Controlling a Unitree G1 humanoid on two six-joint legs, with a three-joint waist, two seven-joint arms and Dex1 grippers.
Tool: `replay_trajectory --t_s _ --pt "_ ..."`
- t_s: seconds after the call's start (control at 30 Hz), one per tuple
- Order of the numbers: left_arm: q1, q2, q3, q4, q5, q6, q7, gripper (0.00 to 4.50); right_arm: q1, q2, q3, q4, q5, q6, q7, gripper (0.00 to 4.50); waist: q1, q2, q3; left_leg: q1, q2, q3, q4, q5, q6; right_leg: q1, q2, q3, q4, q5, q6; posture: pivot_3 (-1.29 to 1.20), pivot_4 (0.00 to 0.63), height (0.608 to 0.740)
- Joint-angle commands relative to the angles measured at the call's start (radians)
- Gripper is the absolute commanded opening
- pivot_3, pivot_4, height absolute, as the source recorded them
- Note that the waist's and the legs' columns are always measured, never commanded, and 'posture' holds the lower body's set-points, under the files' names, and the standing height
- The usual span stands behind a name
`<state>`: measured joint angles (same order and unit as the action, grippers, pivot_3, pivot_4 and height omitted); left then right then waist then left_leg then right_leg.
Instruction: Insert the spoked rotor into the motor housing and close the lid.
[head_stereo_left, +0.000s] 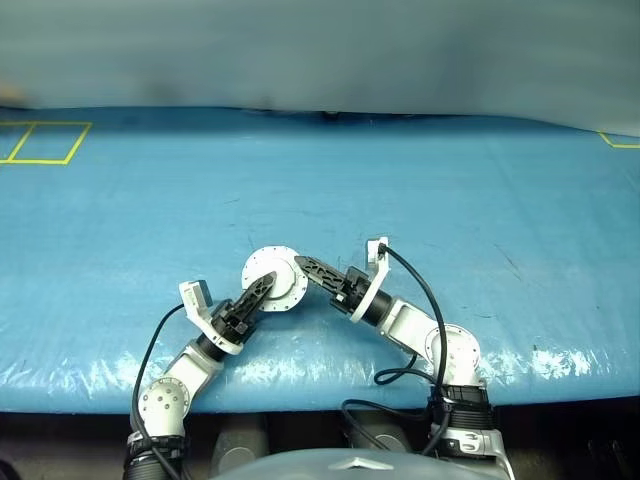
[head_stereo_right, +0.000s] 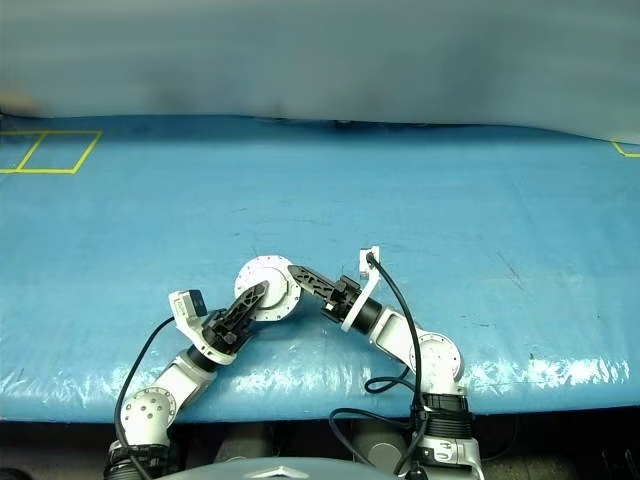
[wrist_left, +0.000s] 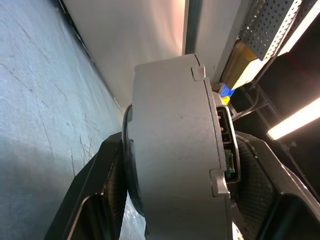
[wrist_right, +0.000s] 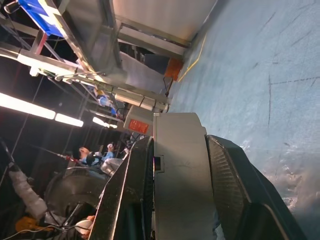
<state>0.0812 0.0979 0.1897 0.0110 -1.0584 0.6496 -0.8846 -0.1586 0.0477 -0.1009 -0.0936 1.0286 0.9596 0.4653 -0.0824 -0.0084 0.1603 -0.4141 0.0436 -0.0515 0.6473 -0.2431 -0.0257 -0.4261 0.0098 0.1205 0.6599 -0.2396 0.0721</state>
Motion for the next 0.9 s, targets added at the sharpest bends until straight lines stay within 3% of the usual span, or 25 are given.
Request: replay_trajectory --t_s 0.03,0.27,0.67,0.9 --pt "-0.025 -0.016 0.007 -0.003 0.012 -0.024 0.008 2.55 0.003 0.006 0.018 -0.058 -0.002 -0.045 0.025 1.31 0.0 0.0 0.0 0.0 0.0 0.0 0.0 0.0 0.0 0.0 0.0 0.0 0.0 0.0 0.0 0.0 0.15 0.74" --pt "-0.041 -0.062 0.029 0.037 0.07 -0.11 0.047 2.55 0.001 -0.006 0.022 -0.059 -0.088 -0.154 0.016 3.54 0.001 0.001 0.0 0.0 0.0 0.0 0.0 0.0 0.0 0.0 0.0 0.0 0.0 0.0 0.0 0.0 0.15 0.74" --pt "-0.142 -0.13 0.141 0.075 0.136 -0.282 0.245 2.55 -0.017 -0.049 -0.014 -0.017 -0.189 -0.273 -0.01 3.54 0.005 0.002 -0.001 0.003 0.0 -0.001 0.002 0.001 -0.001 0.003 0.001 0.0 0.002 0.001 0.001 0.0 0.15 0.74" --pt "-0.444 -0.15 0.267 0.253 0.162 -0.42 0.494 2.55 -0.024 -0.072 -0.041 -0.008 -0.202 -0.312 -0.013 3.54 0.017 -0.001 0.0 -0.001 -0.002 -0.002 0.004 0.002 -0.001 0.002 0.0 0.0 0.001 0.003 0.004 0.0 0.15 0.74"
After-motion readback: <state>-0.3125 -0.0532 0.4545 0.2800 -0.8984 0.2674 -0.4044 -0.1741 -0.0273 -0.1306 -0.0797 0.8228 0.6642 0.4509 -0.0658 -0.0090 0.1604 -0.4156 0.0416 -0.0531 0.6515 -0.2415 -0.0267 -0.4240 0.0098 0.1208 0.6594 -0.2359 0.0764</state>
